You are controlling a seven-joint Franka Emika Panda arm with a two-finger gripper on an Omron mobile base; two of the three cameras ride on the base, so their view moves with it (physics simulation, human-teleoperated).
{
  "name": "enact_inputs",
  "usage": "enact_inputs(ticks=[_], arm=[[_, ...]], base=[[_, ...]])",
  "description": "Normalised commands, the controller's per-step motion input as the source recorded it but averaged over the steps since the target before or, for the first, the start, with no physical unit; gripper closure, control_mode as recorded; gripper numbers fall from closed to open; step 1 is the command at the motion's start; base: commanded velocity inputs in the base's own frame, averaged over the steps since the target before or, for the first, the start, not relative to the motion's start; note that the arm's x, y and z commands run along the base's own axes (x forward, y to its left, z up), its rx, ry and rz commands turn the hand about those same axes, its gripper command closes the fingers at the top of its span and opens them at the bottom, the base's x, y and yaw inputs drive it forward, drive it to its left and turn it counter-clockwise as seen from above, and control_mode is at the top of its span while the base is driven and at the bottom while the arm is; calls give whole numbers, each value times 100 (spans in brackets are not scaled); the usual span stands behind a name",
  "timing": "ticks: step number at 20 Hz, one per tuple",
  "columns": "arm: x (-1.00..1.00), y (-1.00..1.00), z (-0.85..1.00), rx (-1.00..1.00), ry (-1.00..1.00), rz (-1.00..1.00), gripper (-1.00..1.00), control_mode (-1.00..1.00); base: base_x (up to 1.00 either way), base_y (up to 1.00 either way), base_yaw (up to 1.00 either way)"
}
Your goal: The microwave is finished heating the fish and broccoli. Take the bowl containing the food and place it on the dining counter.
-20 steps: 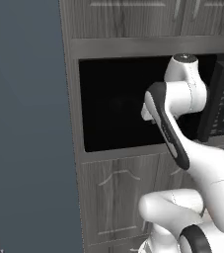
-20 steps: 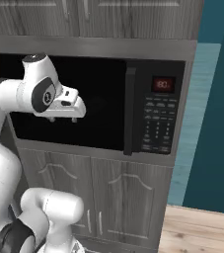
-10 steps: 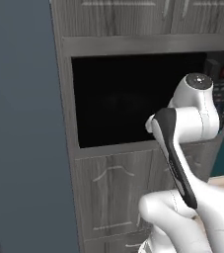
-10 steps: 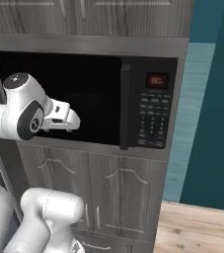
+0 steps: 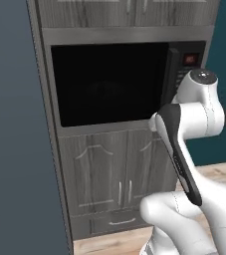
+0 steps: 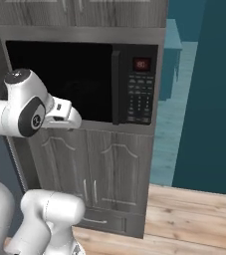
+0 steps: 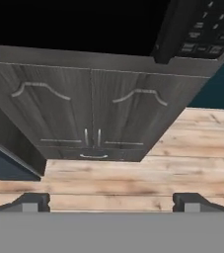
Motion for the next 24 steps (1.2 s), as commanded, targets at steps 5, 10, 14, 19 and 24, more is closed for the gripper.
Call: enact_inputs(ticks=[5,10,14,19,24], arm=[[-3,-7,2,0,-2,0,-100,-100],[-3,-39,11,0,-10,0,-100,-100],[0,-51,19,0,-24,0,-100,-100],[20,-40,35,1,-32,-3,-100,-100],[53,-32,28,1,-29,-8,-100,-100]], base=[[-26,-27,-2],[0,0,0],[0,0,0],[0,0,0],[0,0,0]])
